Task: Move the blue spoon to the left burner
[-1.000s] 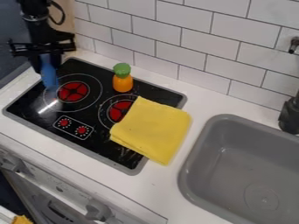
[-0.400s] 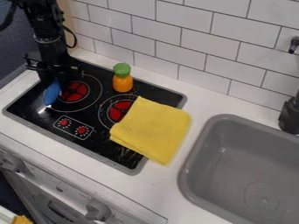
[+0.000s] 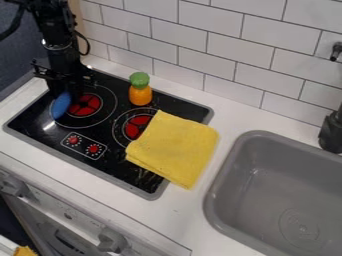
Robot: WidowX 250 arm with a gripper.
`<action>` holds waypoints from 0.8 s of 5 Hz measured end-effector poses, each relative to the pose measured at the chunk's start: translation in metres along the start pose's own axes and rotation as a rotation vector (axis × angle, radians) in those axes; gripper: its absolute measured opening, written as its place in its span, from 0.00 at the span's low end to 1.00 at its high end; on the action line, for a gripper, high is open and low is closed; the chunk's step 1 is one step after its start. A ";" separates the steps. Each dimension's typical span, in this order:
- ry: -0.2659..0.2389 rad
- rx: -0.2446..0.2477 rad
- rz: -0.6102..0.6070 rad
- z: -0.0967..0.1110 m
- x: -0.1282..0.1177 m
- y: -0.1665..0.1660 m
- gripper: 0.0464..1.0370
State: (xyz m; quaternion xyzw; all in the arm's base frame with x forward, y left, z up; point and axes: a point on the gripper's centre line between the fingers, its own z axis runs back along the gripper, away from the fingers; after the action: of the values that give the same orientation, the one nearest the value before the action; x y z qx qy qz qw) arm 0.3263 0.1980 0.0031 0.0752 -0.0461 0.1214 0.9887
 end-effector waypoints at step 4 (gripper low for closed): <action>-0.032 0.007 0.111 0.032 -0.002 0.008 0.96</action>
State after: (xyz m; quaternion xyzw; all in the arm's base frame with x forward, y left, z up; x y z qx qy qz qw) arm 0.3203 0.2002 0.0352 0.0780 -0.0657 0.1750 0.9793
